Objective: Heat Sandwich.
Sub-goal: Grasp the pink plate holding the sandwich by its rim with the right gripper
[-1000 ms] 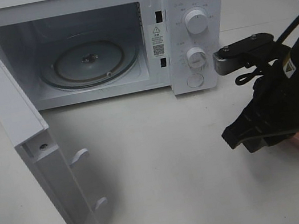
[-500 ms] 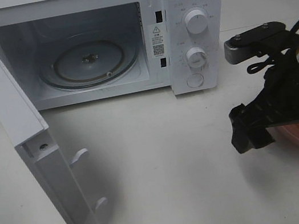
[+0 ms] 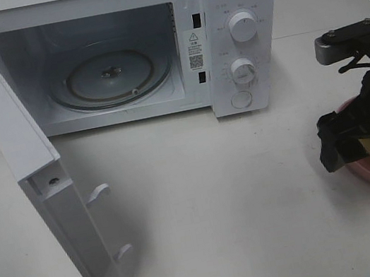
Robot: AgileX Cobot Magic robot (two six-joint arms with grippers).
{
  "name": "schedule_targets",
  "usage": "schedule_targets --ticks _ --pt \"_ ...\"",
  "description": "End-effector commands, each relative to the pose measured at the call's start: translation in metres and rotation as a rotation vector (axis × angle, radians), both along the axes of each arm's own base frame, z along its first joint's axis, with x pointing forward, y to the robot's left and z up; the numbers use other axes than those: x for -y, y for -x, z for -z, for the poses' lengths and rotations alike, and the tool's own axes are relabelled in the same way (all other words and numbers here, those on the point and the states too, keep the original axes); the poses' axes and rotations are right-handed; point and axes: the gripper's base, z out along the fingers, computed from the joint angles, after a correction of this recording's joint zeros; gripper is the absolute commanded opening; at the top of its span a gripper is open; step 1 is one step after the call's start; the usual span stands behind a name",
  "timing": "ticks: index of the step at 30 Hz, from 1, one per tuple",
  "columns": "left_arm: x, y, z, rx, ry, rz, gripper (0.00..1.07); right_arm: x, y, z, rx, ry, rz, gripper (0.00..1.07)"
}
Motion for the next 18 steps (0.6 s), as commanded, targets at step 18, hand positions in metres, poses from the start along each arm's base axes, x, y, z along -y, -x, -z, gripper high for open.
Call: schedule_targets --ticks 18 --pt "0.000 0.003 0.000 0.028 -0.001 0.001 0.98 0.004 -0.029 0.063 -0.063 0.119 -0.019 0.89"
